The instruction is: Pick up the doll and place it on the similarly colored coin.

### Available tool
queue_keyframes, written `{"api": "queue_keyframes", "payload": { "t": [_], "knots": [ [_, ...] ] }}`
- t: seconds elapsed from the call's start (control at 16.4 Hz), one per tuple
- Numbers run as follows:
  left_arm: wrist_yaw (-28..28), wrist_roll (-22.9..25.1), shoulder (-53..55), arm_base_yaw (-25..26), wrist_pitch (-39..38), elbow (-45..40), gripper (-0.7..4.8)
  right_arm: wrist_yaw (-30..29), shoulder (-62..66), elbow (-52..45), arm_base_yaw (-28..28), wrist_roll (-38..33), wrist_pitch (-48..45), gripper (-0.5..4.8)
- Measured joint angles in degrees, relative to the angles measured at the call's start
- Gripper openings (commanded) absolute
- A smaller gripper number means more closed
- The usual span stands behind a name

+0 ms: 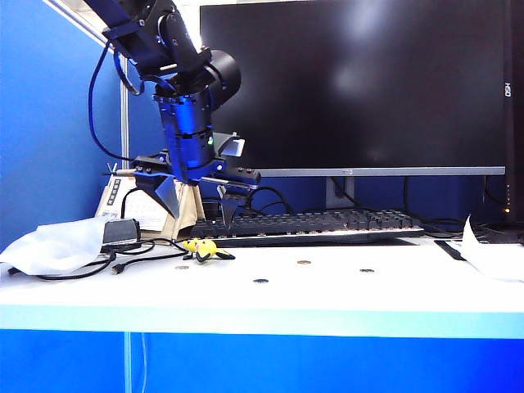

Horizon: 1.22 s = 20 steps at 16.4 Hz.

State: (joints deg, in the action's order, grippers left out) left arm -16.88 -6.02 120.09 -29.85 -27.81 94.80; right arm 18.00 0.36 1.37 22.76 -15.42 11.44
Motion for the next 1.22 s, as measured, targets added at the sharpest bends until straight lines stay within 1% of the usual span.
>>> {"api": "queue_keyframes", "payload": {
  "t": [0.12, 0.24, 0.31, 0.43, 0.49, 0.55, 0.61, 0.79, 0.85, 0.98, 1.04, 1.22],
  "knots": [
    [3.9, 0.0, 0.0, 1.4, -0.3, 0.0, 4.79, 0.0, 0.0, 0.0, 0.0, 0.0, 0.0, -0.05],
    [4.9, -0.2, 0.3, 4.8, -0.3, 0.1, 4.79, 0.0, 0.0, 0.0, 0.0, 0.0, 0.0, -0.05],
    [6.3, -1.5, 0.3, 7.7, -0.4, 0.1, 4.79, 0.0, 0.0, 0.0, 0.0, 0.0, 0.0, -0.05],
    [8.0, -5.4, 0.3, 9.2, -0.4, 0.3, 4.79, 0.0, 0.0, 0.0, 0.0, 0.0, 0.0, -0.05],
    [11.0, -10.1, 0.3, 9.1, 0.2, 0.3, 4.79, 0.0, 0.0, 0.0, 0.0, 0.0, 0.0, -0.05],
    [13.9, -16.9, 0.4, 8.1, 3.0, 0.3, 4.79, 0.0, 0.0, 0.0, 0.0, 0.0, 0.0, -0.05],
    [13.4, -21.4, 0.4, 6.6, 5.7, 0.3, 4.79, 0.0, 0.0, 0.0, 0.0, 0.0, 0.0, -0.05],
    [7.4, -38.4, 1.0, 1.5, 12.8, 0.3, 4.79, 0.0, 0.0, 0.0, 0.0, 0.0, 0.0, -0.05],
    [3.2, -43.8, 1.4, 0.3, 13.0, 0.3, 4.79, 0.0, 0.0, 0.0, 0.0, 0.0, 0.0, -0.05],
    [-0.3, -46.4, 2.4, -0.3, 11.3, 0.3, 4.79, 0.0, 0.0, 0.0, 0.0, 0.0, 0.0, -0.05],
    [-0.8, -46.9, 2.7, -0.4, 10.0, 0.3, 4.79, 0.0, 0.0, 0.0, 0.0, 0.0, 0.0, -0.05],
    [-1.2, -51.1, 2.8, -0.4, 7.6, 0.3, 4.79, 0.0, 0.0, 0.0, 0.0, 0.0, 0.0, -0.05]
  ]
}}
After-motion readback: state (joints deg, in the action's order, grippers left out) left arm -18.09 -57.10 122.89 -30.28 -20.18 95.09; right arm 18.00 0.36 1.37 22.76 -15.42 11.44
